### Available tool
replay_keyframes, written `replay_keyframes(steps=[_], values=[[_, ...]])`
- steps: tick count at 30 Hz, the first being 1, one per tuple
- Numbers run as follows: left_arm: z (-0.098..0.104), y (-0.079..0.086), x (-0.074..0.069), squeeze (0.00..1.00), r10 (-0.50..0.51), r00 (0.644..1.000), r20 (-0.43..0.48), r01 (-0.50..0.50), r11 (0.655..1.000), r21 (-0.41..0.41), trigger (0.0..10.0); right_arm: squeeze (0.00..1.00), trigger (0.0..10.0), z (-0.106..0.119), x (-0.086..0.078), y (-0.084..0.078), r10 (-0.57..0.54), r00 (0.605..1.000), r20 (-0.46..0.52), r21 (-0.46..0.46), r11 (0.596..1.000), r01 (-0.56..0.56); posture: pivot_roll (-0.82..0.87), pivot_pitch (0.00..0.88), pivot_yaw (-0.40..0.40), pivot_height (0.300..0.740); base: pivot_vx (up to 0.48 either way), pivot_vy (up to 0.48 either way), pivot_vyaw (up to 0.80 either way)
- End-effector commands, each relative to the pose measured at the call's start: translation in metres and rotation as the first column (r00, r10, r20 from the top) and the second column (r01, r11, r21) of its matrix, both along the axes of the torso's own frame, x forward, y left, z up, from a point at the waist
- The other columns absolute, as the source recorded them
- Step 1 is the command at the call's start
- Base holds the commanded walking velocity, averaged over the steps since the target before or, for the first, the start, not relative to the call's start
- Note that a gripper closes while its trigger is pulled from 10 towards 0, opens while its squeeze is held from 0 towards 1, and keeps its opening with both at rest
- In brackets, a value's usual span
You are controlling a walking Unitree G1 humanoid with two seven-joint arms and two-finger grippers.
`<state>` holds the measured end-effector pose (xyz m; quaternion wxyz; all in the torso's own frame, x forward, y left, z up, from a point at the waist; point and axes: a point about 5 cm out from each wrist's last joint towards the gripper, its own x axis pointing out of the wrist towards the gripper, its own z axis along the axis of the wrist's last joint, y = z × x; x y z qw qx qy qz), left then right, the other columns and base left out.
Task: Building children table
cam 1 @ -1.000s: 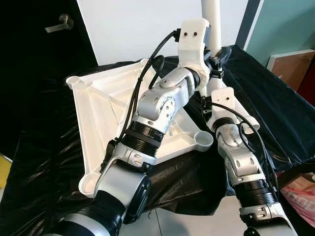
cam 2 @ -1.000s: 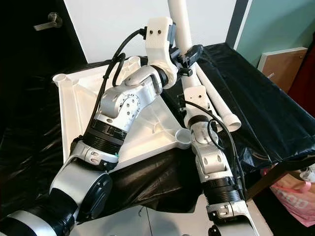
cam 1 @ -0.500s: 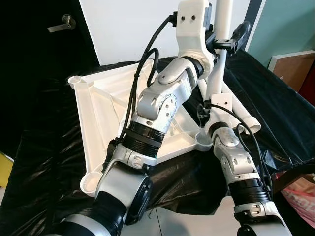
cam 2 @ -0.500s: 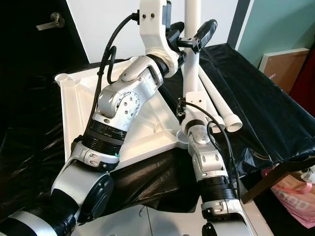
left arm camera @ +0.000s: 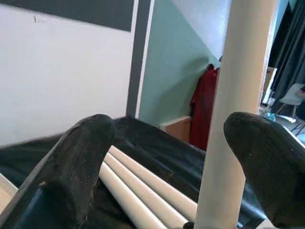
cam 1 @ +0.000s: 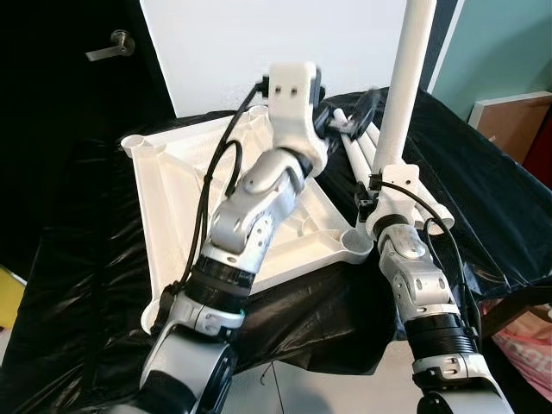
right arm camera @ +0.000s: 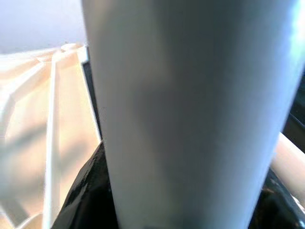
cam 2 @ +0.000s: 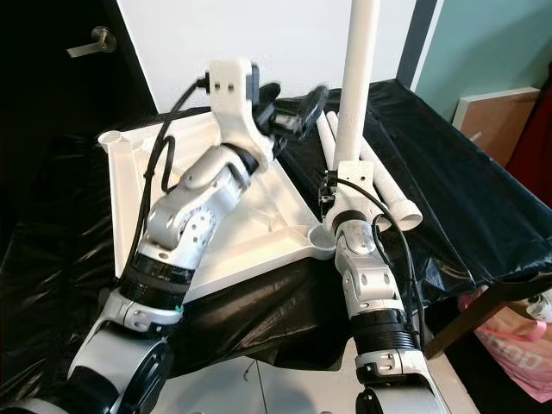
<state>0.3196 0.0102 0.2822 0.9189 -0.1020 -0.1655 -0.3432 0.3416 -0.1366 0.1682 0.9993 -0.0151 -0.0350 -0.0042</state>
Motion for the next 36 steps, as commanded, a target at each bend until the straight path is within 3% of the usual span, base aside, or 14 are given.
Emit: replay_keyframes(steps=[1,2,3,8,13,16,24,26,32,36], values=[[-0.019,-0.005,-0.010,0.00,-0.158,0.985,0.069,0.147,0.978,0.147,10.0,0.00,10.0,-0.004,-0.001,0.004,0.040,0.999,0.011,0.015,0.999,-0.040,-0.19,0.000,0.034,0.740,0.000,0.000,0.00],[-0.019,-0.005,-0.010,0.00,-0.158,0.985,0.069,0.147,0.978,0.147,10.0,0.00,10.0,-0.004,-0.001,0.004,0.040,0.999,0.011,0.015,0.999,-0.040,-0.19,0.000,0.034,0.740,0.000,0.000,0.00],[-0.030,-0.003,-0.011,0.00,-0.149,0.986,0.078,0.130,0.970,0.208,10.0,0.00,10.0,-0.005,-0.001,0.005,0.055,0.998,0.013,0.037,0.998,-0.055,-0.19,0.000,0.033,0.740,0.000,0.000,0.00],[-0.044,0.002,-0.014,0.00,-0.147,0.987,0.059,0.129,0.963,0.237,10.0,0.00,10.0,-0.006,-0.001,0.009,0.084,0.996,0.026,0.047,0.995,-0.086,-0.19,0.000,0.032,0.740,0.000,0.000,0.00],[-0.067,0.007,-0.026,0.00,-0.174,0.984,0.044,0.150,0.932,0.329,10.0,0.00,10.0,-0.014,-0.004,0.014,0.151,0.988,0.041,0.045,0.987,-0.152,-0.19,0.000,0.029,0.740,0.000,0.000,0.00],[-0.070,0.008,-0.027,0.00,-0.183,0.982,0.037,0.161,0.928,0.335,10.0,0.00,10.0,-0.016,-0.004,0.013,0.152,0.988,0.038,0.047,0.987,-0.154,-0.18,0.000,0.029,0.740,0.000,0.000,0.00],[-0.087,0.011,-0.042,0.00,-0.317,0.946,-0.064,0.318,0.877,0.361,10.0,0.00,10.0,-0.027,-0.007,0.009,0.147,0.989,0.012,0.046,0.988,-0.147,-0.18,0.008,0.030,0.740,0.000,0.000,0.00],[-0.087,0.011,-0.042,0.00,-0.317,0.946,-0.064,0.318,0.877,0.361,10.0,0.00,10.0,-0.027,-0.007,0.009,0.147,0.989,0.012,0.046,0.988,-0.147,-0.18,0.008,0.030,0.740,0.000,0.000,0.00],[-0.103,0.022,-0.050,0.00,-0.363,0.921,-0.138,0.387,0.828,0.405,10.0,0.00,10.0,-0.039,-0.009,-0.001,0.124,0.992,-0.011,0.035,0.992,-0.124,-0.18,0.018,0.036,0.740,0.000,0.000,0.00],[-0.105,0.024,-0.051,0.00,-0.362,0.919,-0.157,0.394,0.822,0.412,10.0,0.00,10.0,-0.044,-0.009,-0.003,0.125,0.992,-0.014,0.030,0.992,-0.125,-0.19,0.024,0.038,0.740,0.000,0.000,0.00]])
